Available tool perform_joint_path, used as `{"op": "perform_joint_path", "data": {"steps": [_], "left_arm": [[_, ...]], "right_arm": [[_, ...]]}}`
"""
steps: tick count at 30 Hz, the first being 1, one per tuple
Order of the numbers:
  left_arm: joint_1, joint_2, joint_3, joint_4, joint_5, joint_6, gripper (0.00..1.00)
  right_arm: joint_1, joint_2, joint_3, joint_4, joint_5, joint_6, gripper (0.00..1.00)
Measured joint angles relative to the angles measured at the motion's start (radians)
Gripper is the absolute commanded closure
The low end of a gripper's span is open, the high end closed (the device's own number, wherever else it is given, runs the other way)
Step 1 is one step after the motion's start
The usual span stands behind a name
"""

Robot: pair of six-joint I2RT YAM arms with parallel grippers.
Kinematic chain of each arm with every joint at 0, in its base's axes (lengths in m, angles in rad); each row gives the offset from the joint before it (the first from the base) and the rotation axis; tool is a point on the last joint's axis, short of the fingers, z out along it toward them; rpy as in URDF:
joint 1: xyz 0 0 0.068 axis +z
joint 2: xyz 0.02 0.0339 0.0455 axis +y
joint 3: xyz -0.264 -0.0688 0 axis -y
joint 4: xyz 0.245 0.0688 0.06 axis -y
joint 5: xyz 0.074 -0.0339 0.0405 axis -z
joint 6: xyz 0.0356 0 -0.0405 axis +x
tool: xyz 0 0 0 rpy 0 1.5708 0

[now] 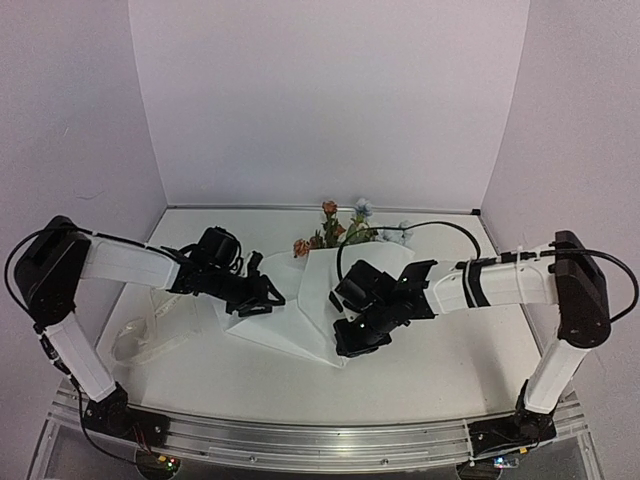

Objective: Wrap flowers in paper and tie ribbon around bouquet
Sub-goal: Press the fold line on the 2/3-folded wrapping paper, then fold the 2/3-folded wrapping paper at the center of the board.

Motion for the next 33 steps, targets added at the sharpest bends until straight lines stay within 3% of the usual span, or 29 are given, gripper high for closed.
{"op": "perform_joint_path", "data": {"steps": [6, 15, 23, 29, 33], "left_arm": [[0.022, -0.236, -0.258, 0.038, -0.045, -0.127, 0.54], [0.023, -0.304, -0.465, 0.129, -0.119, -0.305, 0.48], [0.023, -0.291, -0.477, 0.215, -0.257, -0.393, 0.47], [0.023, -0.194, -0.406, 0.227, -0.353, -0.394, 0.50], [0.023, -0.148, -0.367, 0.234, -0.400, -0.386, 0.63]], "right_arm": [[-0.024, 0.128, 0.031, 0.102, -0.039, 0.064, 0.86], [-0.052, 0.265, 0.122, 0.197, -0.102, 0.130, 0.87], [-0.053, 0.292, 0.147, 0.219, -0.123, 0.151, 0.87], [-0.057, 0.292, 0.146, 0.219, -0.131, 0.151, 0.87], [-0.057, 0.293, 0.146, 0.219, -0.132, 0.150, 0.87]]}}
